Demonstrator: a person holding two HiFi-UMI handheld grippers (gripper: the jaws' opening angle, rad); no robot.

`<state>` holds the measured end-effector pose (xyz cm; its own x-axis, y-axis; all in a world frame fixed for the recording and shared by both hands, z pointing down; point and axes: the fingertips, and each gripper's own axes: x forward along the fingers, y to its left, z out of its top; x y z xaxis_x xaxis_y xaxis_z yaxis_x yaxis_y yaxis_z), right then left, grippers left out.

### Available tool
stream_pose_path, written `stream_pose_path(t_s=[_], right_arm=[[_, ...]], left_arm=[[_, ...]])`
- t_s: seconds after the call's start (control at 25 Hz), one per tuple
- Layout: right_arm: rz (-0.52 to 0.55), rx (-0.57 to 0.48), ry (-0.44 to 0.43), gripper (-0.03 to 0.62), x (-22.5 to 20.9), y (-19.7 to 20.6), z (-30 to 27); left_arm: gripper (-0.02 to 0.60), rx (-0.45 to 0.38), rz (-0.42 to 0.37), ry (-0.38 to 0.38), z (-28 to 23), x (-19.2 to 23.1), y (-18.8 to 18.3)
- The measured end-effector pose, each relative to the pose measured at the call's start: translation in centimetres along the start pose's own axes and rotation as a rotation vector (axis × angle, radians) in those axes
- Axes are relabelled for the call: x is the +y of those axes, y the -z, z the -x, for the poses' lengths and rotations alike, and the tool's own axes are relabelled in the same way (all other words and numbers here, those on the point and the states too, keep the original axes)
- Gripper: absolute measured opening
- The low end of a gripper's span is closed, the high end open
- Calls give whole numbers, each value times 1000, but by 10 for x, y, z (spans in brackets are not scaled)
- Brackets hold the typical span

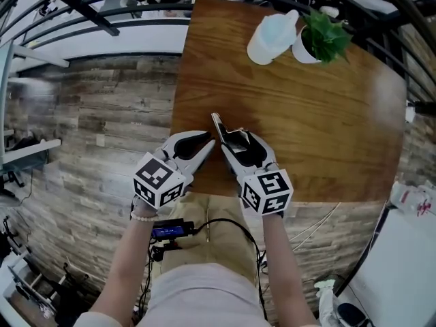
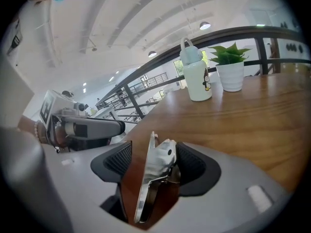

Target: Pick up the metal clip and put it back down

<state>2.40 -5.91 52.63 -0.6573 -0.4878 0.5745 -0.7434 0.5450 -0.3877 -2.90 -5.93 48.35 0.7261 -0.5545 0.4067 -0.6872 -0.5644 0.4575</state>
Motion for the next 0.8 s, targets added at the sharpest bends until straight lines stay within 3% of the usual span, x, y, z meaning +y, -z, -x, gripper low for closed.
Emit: stream_pose_path(t_s=[0.16,0.28,0.56,0.8], right_arm=[[-5,-43,14,308,-7,-8,5],[8,-78,41,265,-9,-17,13],[82,-213,111,9,-1,-54,50],[136,-306,105,14,18,-86,82]], left_arm=[[43,3,-9,-3,-1,-1,0],[27,-7,-41,-7,1,-6,-7],[0,-78,-124,-10,18,-27,-40],[0,-149,-209,-30,42,-49,-80]])
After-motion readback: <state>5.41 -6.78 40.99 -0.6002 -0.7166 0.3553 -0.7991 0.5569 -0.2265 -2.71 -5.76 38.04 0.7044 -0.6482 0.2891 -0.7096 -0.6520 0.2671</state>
